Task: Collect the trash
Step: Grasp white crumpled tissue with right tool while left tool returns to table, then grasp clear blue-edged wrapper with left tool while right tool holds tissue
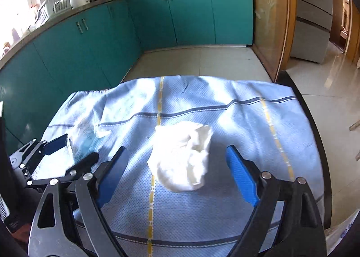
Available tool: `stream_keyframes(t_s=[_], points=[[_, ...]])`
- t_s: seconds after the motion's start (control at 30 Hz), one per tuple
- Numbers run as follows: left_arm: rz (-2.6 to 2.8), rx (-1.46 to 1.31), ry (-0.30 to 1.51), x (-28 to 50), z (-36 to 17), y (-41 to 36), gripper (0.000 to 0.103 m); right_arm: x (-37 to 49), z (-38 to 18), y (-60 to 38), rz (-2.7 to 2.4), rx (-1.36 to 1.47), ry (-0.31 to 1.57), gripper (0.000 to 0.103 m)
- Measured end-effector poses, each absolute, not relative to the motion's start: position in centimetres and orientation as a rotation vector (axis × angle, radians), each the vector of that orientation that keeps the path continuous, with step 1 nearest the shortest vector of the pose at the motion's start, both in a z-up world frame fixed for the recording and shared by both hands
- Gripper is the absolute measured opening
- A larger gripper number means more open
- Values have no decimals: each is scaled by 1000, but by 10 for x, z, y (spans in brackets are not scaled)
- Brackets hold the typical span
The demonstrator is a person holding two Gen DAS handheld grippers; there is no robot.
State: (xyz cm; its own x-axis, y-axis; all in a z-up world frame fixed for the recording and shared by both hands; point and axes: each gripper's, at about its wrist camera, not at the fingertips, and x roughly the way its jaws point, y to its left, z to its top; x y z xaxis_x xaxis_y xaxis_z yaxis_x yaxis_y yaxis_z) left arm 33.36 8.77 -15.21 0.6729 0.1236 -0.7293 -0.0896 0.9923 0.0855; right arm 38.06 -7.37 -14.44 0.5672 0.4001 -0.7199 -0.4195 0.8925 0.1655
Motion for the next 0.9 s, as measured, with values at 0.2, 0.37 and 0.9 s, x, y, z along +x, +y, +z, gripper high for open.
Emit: stream_keyframes(t_s=[0.2,0.37,0.9], points=[[107,21,771,311,-136,88,61,357,-139,-79,520,-70,825,27],[81,31,717,270,-107,73,61,313,-109,-119,563,16,758,27],[-142,18,787,182,-143,17,70,218,-139,-221,628,69,837,67]])
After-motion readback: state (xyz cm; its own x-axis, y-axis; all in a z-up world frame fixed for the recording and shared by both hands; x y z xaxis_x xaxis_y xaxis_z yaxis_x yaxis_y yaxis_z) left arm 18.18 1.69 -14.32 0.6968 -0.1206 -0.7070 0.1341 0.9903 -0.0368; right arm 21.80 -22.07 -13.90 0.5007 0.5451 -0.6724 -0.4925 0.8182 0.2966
